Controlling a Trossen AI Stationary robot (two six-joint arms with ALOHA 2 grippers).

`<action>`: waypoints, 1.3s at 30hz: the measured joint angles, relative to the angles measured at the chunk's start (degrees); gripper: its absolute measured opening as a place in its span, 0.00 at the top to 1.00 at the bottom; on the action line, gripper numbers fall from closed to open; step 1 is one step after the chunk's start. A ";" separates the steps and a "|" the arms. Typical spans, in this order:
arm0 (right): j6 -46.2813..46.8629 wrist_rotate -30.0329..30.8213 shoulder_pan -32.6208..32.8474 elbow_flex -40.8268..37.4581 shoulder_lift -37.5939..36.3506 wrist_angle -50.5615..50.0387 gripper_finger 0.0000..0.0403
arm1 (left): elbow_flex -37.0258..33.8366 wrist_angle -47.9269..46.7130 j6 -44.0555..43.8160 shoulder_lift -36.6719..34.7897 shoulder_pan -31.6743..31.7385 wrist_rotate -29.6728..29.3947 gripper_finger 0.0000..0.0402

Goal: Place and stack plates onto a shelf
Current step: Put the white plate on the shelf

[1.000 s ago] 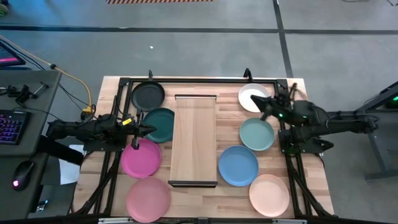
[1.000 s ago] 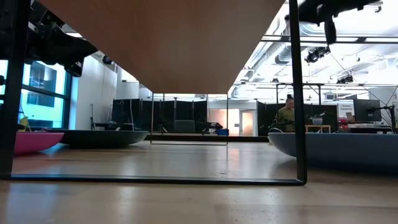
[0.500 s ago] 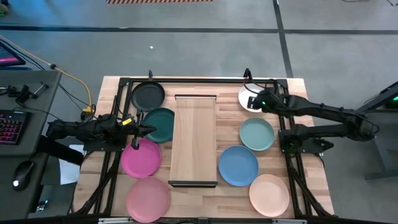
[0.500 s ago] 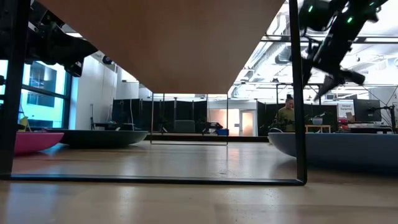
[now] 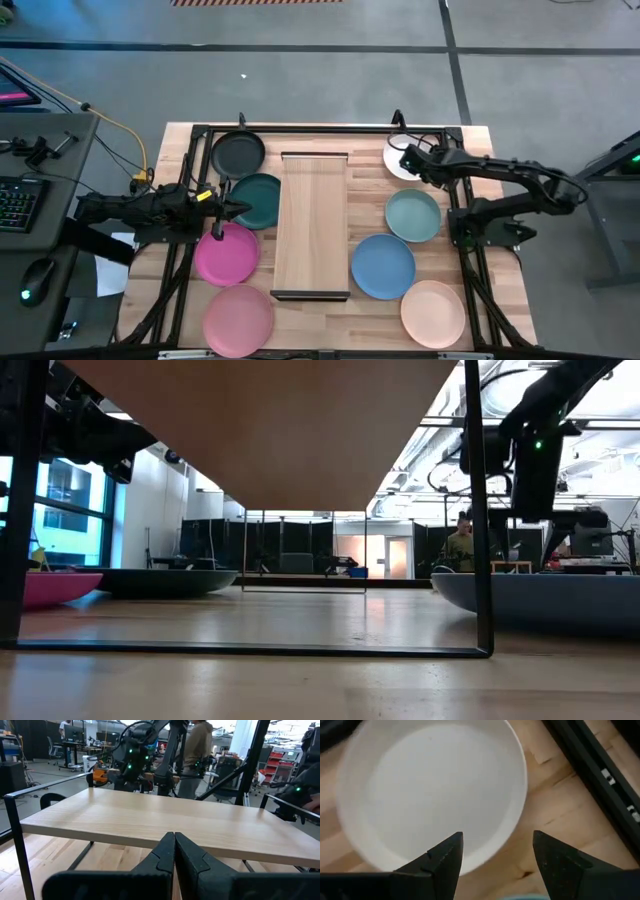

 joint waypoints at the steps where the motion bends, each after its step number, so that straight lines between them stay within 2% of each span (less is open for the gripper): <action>1: 0.52 -0.17 -0.33 -0.52 0.63 0.59 0.45 | 0.00 0.00 0.01 0.00 0.00 0.00 1.00; 9: 4.89 -2.16 -4.05 -4.91 3.64 11.12 0.46 | 0.00 0.00 0.01 -0.01 0.00 0.00 1.00; 13: 6.40 -3.41 -4.93 -6.38 5.23 14.54 0.52 | 0.00 0.00 -0.01 -0.02 0.00 0.00 1.00; 17: 6.50 -3.24 -5.12 -6.43 5.86 14.49 0.65 | 0.00 0.00 0.00 0.00 0.00 0.00 1.00; 24: 4.87 -1.29 -5.12 -6.43 5.71 14.78 0.97 | 0.01 0.00 0.00 0.00 0.00 0.00 1.00; 32: -0.32 0.96 -5.12 -6.36 1.54 15.19 0.99 | 0.00 0.00 0.00 -0.01 0.00 0.00 1.00; 39: -1.60 4.64 -5.12 -6.32 -11.01 15.17 1.00 | 0.02 0.00 -0.01 0.00 0.00 0.00 1.00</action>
